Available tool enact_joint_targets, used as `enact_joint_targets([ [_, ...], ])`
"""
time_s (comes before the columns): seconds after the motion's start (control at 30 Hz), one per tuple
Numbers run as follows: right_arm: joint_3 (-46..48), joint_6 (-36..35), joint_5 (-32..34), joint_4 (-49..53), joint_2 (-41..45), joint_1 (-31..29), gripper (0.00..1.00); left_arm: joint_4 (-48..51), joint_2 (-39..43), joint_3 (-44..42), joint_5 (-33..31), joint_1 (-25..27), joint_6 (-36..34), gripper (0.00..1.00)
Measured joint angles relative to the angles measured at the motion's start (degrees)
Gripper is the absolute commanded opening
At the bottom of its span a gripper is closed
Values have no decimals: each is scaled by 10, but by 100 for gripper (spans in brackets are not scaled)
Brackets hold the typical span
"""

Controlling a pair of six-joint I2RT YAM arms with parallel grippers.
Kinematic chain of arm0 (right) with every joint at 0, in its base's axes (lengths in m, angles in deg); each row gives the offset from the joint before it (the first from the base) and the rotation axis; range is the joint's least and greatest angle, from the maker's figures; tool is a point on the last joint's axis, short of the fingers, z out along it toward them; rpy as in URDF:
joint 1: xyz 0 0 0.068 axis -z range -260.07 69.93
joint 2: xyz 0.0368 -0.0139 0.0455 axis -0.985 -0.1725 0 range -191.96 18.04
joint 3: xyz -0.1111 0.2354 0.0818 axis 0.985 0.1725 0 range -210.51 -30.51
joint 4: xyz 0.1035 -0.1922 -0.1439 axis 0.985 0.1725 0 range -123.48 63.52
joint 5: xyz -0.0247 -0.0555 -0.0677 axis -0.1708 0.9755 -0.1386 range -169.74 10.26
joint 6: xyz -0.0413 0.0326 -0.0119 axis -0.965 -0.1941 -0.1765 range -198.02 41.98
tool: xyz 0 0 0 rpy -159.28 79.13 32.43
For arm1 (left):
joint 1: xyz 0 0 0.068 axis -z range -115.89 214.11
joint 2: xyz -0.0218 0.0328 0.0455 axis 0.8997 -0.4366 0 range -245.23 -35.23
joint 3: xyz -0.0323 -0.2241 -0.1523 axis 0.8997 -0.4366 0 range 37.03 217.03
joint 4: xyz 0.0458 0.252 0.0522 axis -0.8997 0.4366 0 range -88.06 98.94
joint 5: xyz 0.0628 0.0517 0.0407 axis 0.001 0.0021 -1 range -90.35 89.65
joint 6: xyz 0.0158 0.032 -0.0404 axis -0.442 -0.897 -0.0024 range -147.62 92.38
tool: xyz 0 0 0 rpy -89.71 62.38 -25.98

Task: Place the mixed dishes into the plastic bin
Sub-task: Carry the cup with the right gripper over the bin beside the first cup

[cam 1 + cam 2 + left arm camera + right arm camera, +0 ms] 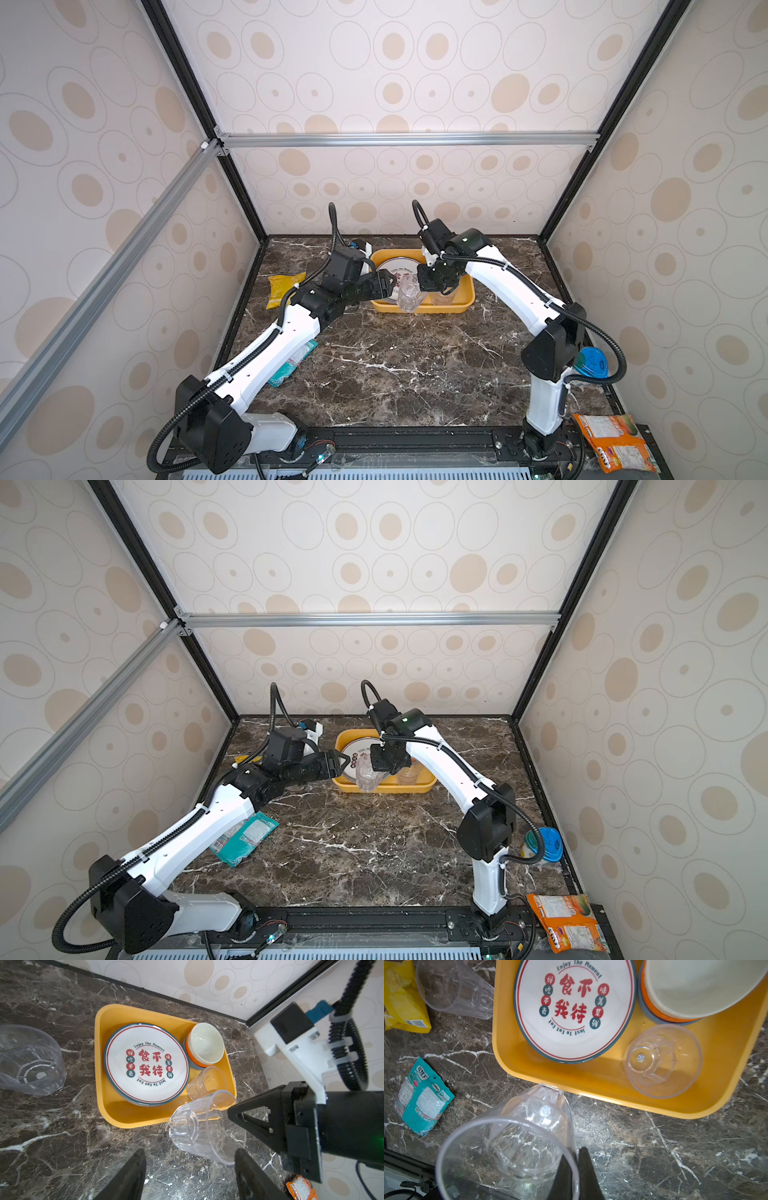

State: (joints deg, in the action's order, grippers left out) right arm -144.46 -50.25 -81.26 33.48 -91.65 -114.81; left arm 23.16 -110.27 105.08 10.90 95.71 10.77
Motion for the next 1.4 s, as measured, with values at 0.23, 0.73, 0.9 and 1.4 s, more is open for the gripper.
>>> enact_joint_targets([
  [0.23,0,-13,16,8,16,43,0,-40,8,-35,30,-1,5,77],
  [0.73,-38,-38,33,26,2,125,0,-75,16,-67,55,-3,13,81],
  [0.9,-50,-41,31,27,-25,138,0,-76,16,-73,56,-5,13,80],
  [1.4,-47,-46,28,27,-53,146,0,-82,16,-89,59,-14,19,80],
])
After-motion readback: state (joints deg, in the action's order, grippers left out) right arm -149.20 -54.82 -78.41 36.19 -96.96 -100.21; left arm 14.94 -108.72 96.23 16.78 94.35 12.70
